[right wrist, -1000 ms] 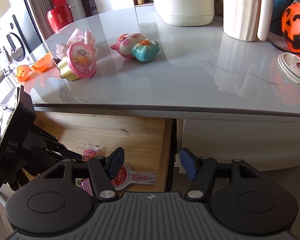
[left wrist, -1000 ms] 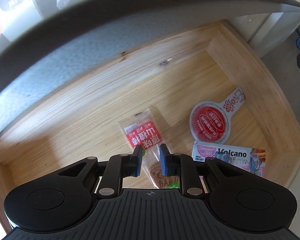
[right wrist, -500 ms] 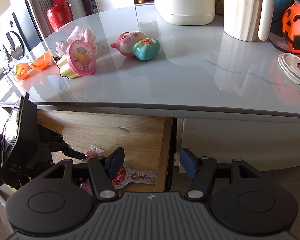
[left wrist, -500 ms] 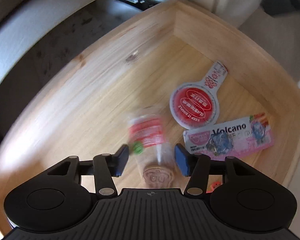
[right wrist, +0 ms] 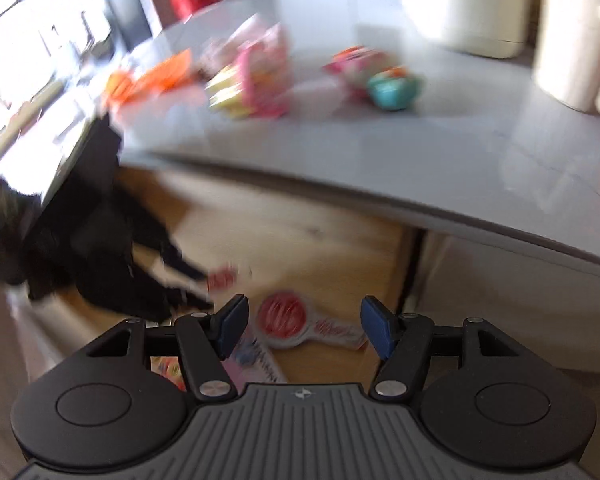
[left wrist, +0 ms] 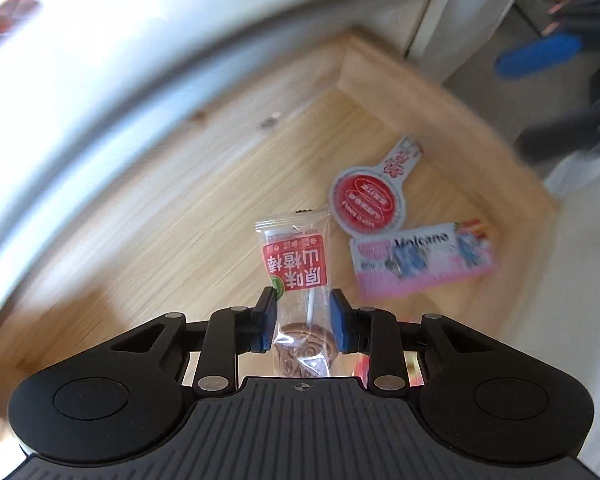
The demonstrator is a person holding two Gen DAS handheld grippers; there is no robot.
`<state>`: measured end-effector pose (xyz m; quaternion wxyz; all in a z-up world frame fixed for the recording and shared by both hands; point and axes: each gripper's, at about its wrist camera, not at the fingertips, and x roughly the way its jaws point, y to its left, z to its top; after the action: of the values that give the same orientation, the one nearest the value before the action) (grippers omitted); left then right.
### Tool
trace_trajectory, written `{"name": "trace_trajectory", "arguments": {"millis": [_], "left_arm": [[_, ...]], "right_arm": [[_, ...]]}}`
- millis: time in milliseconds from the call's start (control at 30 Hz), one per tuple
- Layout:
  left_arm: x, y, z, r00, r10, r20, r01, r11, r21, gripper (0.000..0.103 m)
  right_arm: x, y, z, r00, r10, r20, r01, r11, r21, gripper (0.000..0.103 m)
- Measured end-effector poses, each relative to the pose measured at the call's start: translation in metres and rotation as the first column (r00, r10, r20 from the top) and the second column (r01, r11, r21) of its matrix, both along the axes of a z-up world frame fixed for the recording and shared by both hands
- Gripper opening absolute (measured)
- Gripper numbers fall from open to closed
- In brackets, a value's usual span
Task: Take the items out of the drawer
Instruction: 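Reach the left gripper into the drawer and grasp the clear red-labelled snack bag, then lift the snack bag with the left gripper while the right gripper grasps the Hello Kitty toy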
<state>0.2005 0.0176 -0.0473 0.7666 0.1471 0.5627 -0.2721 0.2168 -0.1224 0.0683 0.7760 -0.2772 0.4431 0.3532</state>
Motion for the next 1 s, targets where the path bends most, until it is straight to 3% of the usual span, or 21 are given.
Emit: {"name": "trace_trajectory", "arguments": {"millis": [100,200,333,433,600,767,800,933,1000], "left_arm": [[-0.023,0.031,0.021,0.998,0.052,0.030,-0.049,0.995,-0.088,0.032],[-0.029,0.058,0.029,0.990,0.131,0.044,-0.122,0.979,-0.162,0.032],[-0.034,0.081,0.034,0.975,0.210,0.069,-0.193,0.961,-0.199,0.032],[-0.038,0.107,0.040,0.955,0.282,0.091,-0.259,0.943,-0.208,0.032],[-0.049,0.133,0.023,0.923,0.377,0.076,-0.350,0.906,-0.239,0.032],[-0.056,0.153,0.020,0.904,0.423,0.068,-0.391,0.880,-0.269,0.032],[-0.057,0.154,0.018,0.901,0.427,0.072,-0.395,0.879,-0.268,0.032],[-0.056,0.150,0.019,0.904,0.419,0.083,-0.381,0.880,-0.284,0.032],[-0.056,0.147,0.020,0.908,0.407,0.096,-0.366,0.885,-0.286,0.032]], "right_arm": [[-0.012,0.028,-0.013,0.993,0.109,-0.036,-0.113,0.984,-0.136,0.063],[-0.012,0.061,-0.033,0.976,0.130,-0.178,-0.164,0.967,-0.196,0.063],[-0.007,0.105,-0.073,0.914,-0.039,-0.404,-0.083,0.956,-0.281,0.063],[-0.009,0.126,-0.098,0.863,-0.167,-0.477,-0.025,0.929,-0.370,0.063],[0.009,0.127,-0.131,0.766,-0.484,-0.424,0.230,0.821,-0.522,0.063],[0.015,0.125,-0.150,0.674,-0.637,-0.375,0.373,0.731,-0.572,0.063],[0.012,0.125,-0.154,0.669,-0.645,-0.370,0.372,0.721,-0.585,0.067],[0.004,0.133,-0.159,0.709,-0.631,-0.314,0.344,0.698,-0.628,0.065],[0.004,0.130,-0.160,0.700,-0.646,-0.305,0.353,0.685,-0.637,0.065]]}}
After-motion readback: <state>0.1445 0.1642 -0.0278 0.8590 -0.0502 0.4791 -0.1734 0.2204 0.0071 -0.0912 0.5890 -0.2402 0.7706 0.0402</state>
